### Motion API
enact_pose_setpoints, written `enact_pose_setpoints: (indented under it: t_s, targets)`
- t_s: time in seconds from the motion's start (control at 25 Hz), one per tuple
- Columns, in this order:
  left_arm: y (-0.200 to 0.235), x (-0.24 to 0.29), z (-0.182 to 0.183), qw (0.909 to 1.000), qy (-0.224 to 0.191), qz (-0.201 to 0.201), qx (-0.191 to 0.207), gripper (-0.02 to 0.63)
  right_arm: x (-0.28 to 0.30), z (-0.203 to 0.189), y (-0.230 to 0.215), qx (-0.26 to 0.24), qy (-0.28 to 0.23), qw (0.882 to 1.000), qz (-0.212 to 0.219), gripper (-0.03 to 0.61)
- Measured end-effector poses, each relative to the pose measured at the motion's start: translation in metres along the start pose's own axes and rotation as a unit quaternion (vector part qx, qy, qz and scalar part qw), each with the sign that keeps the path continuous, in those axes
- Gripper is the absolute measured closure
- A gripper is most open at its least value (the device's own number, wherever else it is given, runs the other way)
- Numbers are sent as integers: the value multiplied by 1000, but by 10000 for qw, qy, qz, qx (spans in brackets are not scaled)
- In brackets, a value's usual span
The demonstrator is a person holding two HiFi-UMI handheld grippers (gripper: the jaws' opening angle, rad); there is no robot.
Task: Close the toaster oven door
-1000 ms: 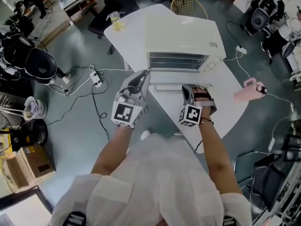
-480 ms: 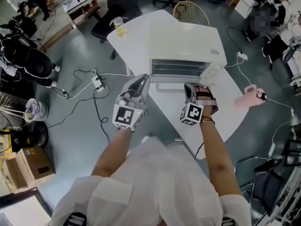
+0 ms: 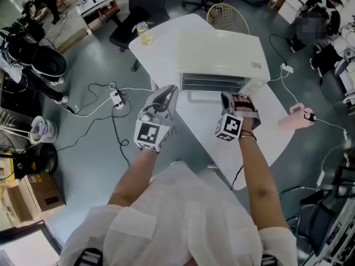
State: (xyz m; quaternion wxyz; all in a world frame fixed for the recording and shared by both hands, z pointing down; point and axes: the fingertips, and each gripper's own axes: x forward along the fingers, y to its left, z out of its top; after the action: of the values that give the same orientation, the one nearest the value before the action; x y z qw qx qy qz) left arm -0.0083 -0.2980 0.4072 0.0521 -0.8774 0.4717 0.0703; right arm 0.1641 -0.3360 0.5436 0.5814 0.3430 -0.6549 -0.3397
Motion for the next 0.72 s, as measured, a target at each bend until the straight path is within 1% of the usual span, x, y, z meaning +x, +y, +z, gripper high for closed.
enact_pose_setpoints:
  t_s: [0.52, 0.72]
  targets:
    - [26, 2, -7, 9999, 67, 77, -9, 591, 24, 3, -26, 1, 166, 9998, -111, 571]
    - [31, 9, -9, 9999, 103, 65, -22, 591, 31, 3, -34, -105, 190, 9997, -146, 575]
